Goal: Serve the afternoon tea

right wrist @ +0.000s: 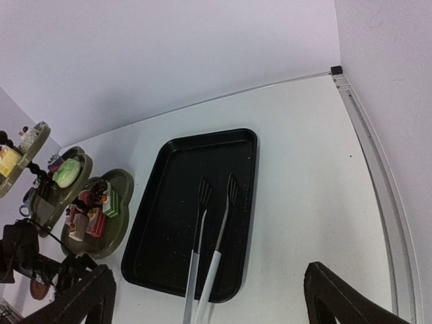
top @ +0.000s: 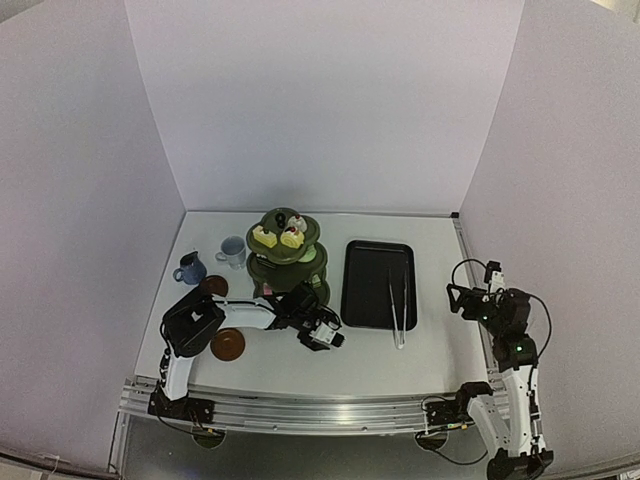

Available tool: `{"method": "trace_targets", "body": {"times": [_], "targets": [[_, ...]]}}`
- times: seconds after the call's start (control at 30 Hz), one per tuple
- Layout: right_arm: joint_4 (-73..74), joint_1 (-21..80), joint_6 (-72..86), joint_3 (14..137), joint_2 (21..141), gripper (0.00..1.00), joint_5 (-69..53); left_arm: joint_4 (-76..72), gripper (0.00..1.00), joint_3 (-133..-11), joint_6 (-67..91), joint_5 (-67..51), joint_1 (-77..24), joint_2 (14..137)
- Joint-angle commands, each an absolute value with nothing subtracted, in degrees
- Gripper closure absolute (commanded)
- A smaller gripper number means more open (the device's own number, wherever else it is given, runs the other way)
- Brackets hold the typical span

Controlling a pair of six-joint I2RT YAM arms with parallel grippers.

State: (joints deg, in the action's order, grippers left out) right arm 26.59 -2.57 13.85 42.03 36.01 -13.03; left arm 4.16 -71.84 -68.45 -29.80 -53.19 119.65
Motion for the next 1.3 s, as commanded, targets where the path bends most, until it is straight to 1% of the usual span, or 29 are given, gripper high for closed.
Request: {"method": "trace_targets", "body": {"times": [0.0, 0.13, 0.23, 0.33, 0.4, 0.53, 0.57, 0.63, 0.73, 0.8, 0.87, 1.0, 1.13, 1.27], "targets": [[31.2, -2.5, 14.9, 45.5, 36.4, 0.05, -15.1, 6.4, 0.22, -73.5, -66.2, -27.2, -53.0, 122.6], [33.2, -2.5, 16.1, 48.2, 39.3, 0.05, -17.6, 7.2, 0.21, -72.7, -63.5, -29.0, -52.9, 118.0], [36.3, -2.5, 17.1, 52.2, 43.4, 0.05, -19.6, 15.1, 0.19, -71.3, -64.1, -33.0, -50.9, 110.0], [37.4, -2.5, 17.9, 54.6, 44.6, 0.05, -21.1, 30.7, 0.21, -72.6, -65.1, -38.7, -46.7, 101.5], [37.4, -2.5, 18.2, 54.9, 44.1, 0.05, -21.4, 45.8, 0.21, -73.2, -69.7, -40.1, -42.0, 95.0], [37.4, -2.5, 17.3, 54.4, 42.9, 0.05, -21.8, 68.9, 0.21, -71.0, -77.5, -34.9, -32.6, 85.2], [37.4, -2.5, 17.0, 54.2, 42.6, 0.05, -21.6, 73.2, 0.21, -69.1, -78.4, -32.6, -29.5, 82.5], [37.4, -2.5, 16.4, 54.0, 42.1, 0.05, -20.9, 76.4, 0.21, -64.8, -79.6, -26.9, -23.3, 78.1], [37.3, -2.5, 16.0, 54.1, 42.1, 0.06, -20.0, 78.2, 0.21, -58.8, -85.3, -19.9, -12.7, 74.0], [37.3, -2.5, 15.9, 54.2, 42.5, 0.05, -20.2, 76.7, 0.21, -55.7, -88.0, -16.3, -6.4, 73.3], [37.2, -2.5, 15.6, 54.3, 43.0, 0.05, -20.7, 73.2, 0.23, -52.2, -88.9, -12.9, -3.2, 73.3], [37.2, -2.5, 15.5, 54.8, 43.3, 0.05, -21.0, 62.4, 0.25, -47.1, -88.6, -12.3, -2.3, 74.3], [37.2, -2.5, 16.3, 54.8, 42.7, 0.05, -20.8, 56.3, 0.29, -46.5, -85.5, -12.5, -2.7, 79.3], [37.4, -2.5, 17.4, 54.5, 42.4, 0.05, -20.6, 50.0, 0.31, -44.9, -83.8, -12.0, -4.8, 83.0]]}}
